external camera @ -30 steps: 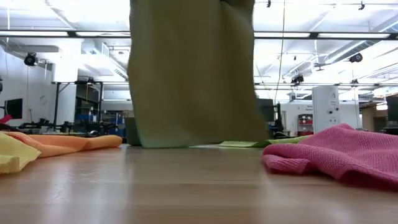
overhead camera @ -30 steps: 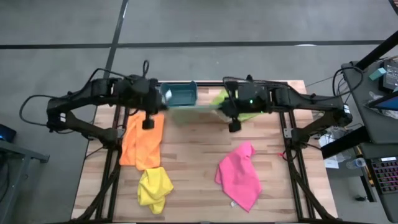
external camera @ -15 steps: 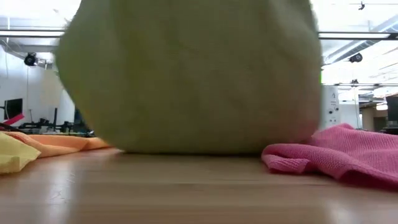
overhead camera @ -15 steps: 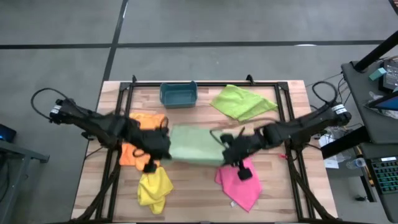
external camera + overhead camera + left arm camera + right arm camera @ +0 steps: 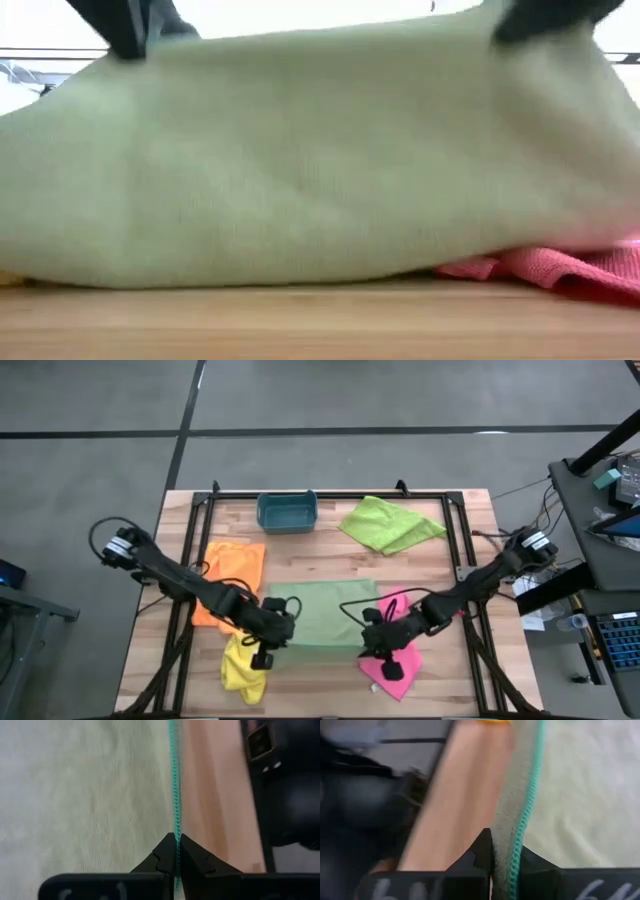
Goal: Fold microfiber towels
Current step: Fold the blue towel
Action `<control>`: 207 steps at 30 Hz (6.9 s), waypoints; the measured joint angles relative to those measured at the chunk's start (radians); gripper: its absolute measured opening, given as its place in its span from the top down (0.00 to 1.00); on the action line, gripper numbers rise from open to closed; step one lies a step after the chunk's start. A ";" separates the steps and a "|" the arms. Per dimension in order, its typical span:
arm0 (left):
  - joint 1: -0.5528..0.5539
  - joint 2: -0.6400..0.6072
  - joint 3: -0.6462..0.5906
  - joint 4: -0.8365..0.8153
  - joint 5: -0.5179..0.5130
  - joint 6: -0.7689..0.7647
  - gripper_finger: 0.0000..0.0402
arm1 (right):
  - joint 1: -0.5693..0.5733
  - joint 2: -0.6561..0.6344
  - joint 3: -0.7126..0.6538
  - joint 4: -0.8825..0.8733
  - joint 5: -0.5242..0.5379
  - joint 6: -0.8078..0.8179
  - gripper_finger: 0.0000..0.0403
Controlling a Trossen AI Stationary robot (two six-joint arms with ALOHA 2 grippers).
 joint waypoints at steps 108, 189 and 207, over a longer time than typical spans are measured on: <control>0.232 0.044 -0.371 0.496 -0.223 0.054 0.68 | -0.356 0.133 -0.101 -0.106 0.265 -0.139 0.98; 0.207 -0.021 -0.442 0.923 -0.484 -0.087 0.68 | -0.279 -0.086 -0.290 -0.060 0.378 0.130 0.98; 0.214 0.144 -0.414 1.087 -0.529 -0.077 0.68 | -0.279 -0.206 -0.664 0.854 0.297 -0.111 0.98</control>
